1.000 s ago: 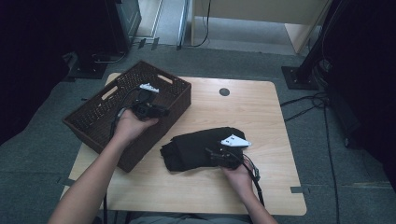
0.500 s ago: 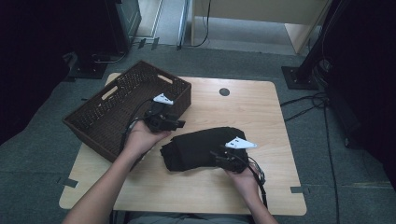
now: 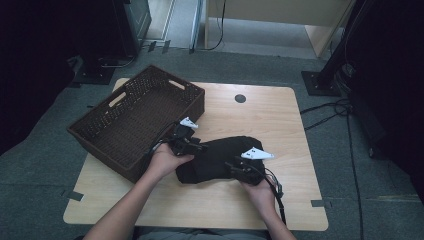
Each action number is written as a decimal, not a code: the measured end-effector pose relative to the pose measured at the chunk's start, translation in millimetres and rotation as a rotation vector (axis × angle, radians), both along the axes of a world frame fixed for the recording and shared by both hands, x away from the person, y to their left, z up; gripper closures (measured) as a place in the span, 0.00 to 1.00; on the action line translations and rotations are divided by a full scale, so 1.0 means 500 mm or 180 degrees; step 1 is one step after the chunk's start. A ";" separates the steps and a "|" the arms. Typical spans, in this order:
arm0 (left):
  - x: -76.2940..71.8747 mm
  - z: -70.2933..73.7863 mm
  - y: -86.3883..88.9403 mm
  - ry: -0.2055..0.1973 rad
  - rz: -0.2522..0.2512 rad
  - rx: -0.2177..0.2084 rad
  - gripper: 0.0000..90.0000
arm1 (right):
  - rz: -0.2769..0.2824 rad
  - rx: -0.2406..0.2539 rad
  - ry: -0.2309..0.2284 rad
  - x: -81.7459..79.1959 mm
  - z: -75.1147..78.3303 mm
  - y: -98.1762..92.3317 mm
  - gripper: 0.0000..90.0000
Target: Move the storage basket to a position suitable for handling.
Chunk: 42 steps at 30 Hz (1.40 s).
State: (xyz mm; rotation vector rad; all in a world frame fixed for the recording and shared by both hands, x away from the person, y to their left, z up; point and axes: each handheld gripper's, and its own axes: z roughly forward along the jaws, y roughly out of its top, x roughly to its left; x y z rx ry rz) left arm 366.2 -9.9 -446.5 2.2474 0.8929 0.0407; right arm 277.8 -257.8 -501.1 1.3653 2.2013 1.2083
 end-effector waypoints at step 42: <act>-0.074 -0.061 0.015 0.0091 0.0246 -0.0224 0.55 | -0.0049 -0.0023 -0.0073 0.056 -0.024 -0.018 0.63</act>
